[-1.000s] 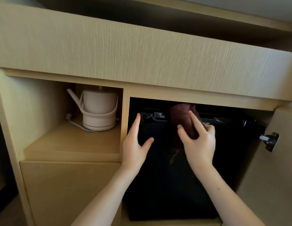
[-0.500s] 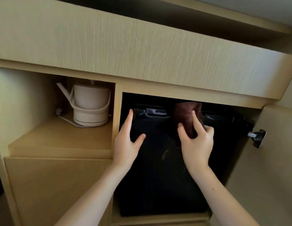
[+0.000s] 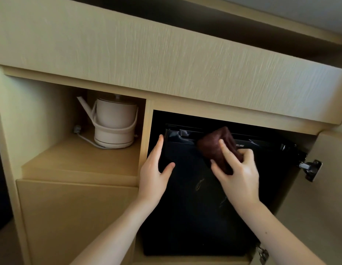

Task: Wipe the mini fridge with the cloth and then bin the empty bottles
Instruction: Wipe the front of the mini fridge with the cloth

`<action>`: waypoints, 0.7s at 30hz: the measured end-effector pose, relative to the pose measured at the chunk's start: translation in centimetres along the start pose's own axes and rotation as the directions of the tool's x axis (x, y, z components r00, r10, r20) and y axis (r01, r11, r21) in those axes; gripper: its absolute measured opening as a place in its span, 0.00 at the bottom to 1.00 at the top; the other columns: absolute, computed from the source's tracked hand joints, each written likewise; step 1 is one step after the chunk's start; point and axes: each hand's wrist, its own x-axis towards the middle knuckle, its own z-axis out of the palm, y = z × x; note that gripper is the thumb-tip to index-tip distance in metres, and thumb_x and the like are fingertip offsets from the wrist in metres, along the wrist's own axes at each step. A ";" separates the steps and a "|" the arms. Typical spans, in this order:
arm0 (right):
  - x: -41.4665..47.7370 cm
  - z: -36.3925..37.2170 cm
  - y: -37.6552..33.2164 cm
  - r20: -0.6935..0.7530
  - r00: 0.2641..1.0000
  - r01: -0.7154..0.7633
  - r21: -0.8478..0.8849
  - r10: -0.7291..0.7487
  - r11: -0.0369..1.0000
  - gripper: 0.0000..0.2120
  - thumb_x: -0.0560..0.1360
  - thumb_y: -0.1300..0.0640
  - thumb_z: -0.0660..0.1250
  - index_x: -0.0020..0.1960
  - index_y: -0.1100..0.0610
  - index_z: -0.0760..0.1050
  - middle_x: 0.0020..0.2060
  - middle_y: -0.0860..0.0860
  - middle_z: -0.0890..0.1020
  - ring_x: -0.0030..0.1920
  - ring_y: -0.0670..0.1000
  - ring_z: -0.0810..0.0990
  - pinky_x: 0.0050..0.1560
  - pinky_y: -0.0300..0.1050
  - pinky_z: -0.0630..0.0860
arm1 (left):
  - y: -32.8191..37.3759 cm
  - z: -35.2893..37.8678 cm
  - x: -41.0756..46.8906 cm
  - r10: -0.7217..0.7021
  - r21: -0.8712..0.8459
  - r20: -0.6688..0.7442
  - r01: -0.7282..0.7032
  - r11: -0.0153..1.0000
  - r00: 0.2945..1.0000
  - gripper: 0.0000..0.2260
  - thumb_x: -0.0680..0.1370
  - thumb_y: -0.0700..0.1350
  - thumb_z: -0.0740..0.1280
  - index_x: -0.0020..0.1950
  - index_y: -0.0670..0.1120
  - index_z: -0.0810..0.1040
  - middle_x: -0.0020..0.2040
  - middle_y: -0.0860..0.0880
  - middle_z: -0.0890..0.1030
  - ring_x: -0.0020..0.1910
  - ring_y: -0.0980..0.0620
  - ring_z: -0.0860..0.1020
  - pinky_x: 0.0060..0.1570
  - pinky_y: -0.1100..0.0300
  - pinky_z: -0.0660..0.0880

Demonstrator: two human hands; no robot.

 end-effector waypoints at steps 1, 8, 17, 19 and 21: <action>0.3 0.7 -0.8 0.021 0.995 0.099 -0.019 -0.099 0.995 0.28 0.72 0.52 0.75 0.70 0.51 0.75 0.50 0.49 0.68 0.45 0.48 0.72 0.44 0.42 0.73 | 0.0 0.0 0.0 0.003 0.004 0.002 -0.003 1.000 1.000 0.40 0.77 0.42 0.72 0.78 0.65 0.52 0.72 0.71 0.61 0.74 0.61 0.64 0.72 0.52 0.68; 2.4 2.1 -2.3 0.084 0.935 0.352 -0.084 -0.346 0.932 0.24 0.73 0.51 0.73 0.68 0.53 0.78 0.46 0.59 0.74 0.42 0.58 0.75 0.39 0.50 0.77 | -0.4 0.1 0.1 -0.027 -0.038 0.019 0.027 0.999 0.999 0.38 0.78 0.42 0.71 0.79 0.63 0.54 0.73 0.62 0.66 0.73 0.60 0.67 0.72 0.53 0.69; 2.3 2.7 -2.6 0.080 0.920 0.389 -0.076 -0.383 0.918 0.24 0.72 0.54 0.75 0.67 0.55 0.79 0.45 0.61 0.75 0.42 0.60 0.76 0.39 0.53 0.77 | -0.2 0.1 0.0 -0.046 -0.048 0.006 0.046 0.998 0.999 0.38 0.78 0.41 0.71 0.79 0.64 0.54 0.72 0.61 0.68 0.73 0.59 0.68 0.71 0.52 0.69; 2.6 3.4 -3.1 0.097 0.913 0.402 -0.046 -0.396 0.915 0.23 0.73 0.51 0.71 0.68 0.53 0.78 0.47 0.60 0.75 0.44 0.59 0.76 0.41 0.53 0.77 | -0.3 0.1 0.0 -0.055 -0.055 0.000 0.055 0.997 0.998 0.38 0.77 0.41 0.71 0.78 0.64 0.54 0.70 0.62 0.70 0.71 0.60 0.70 0.70 0.54 0.70; 2.3 3.1 -2.3 0.097 0.929 0.360 -0.019 -0.357 0.933 0.24 0.74 0.50 0.71 0.69 0.51 0.77 0.48 0.58 0.74 0.45 0.57 0.75 0.41 0.51 0.77 | -0.3 0.1 0.0 -0.048 -0.043 0.000 0.048 0.998 0.999 0.38 0.77 0.41 0.72 0.79 0.63 0.55 0.71 0.62 0.69 0.72 0.60 0.69 0.71 0.54 0.70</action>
